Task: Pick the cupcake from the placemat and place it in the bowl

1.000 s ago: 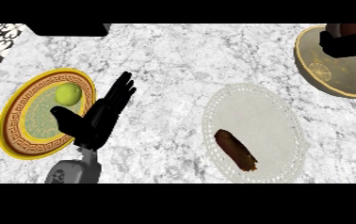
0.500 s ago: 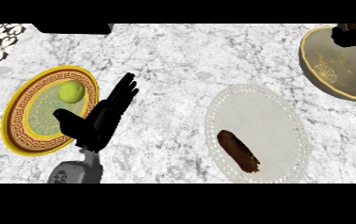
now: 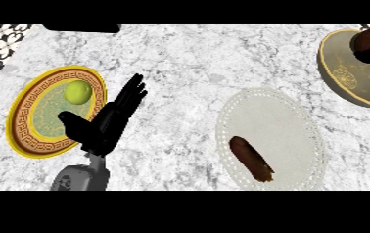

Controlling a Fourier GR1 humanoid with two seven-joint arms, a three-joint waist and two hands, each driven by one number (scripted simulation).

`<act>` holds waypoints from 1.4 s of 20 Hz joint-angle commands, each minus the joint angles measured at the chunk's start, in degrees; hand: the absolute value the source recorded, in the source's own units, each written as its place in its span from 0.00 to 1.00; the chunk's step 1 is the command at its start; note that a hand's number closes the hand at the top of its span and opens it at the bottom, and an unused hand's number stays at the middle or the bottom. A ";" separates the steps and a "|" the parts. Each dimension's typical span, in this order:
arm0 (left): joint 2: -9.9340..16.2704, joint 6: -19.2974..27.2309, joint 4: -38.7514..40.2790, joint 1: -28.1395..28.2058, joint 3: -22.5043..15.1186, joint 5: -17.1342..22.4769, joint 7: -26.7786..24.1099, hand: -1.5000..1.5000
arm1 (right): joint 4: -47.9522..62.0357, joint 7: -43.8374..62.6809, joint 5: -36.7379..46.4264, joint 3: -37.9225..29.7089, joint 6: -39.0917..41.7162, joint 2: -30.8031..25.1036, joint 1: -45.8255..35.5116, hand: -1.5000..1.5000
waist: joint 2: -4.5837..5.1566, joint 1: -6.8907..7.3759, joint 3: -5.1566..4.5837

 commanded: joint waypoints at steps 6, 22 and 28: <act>1.30 -0.76 0.49 0.00 1.60 1.24 -0.25 0.50 | 8.08 -13.43 -12.51 -12.09 -8.94 -1.25 -2.39 0.00 | -0.03 -0.45 0.12; 1.04 1.34 -2.10 5.72 2.47 1.25 0.72 0.50 | -21.94 -37.01 -42.53 -25.81 1.71 13.62 10.63 0.00 | -3.10 -6.72 -0.35; 2.39 2.23 0.04 4.98 5.24 0.77 -0.92 0.50 | -39.18 -38.82 -47.11 -25.54 9.19 20.02 23.25 0.00 | -3.68 -10.17 -0.46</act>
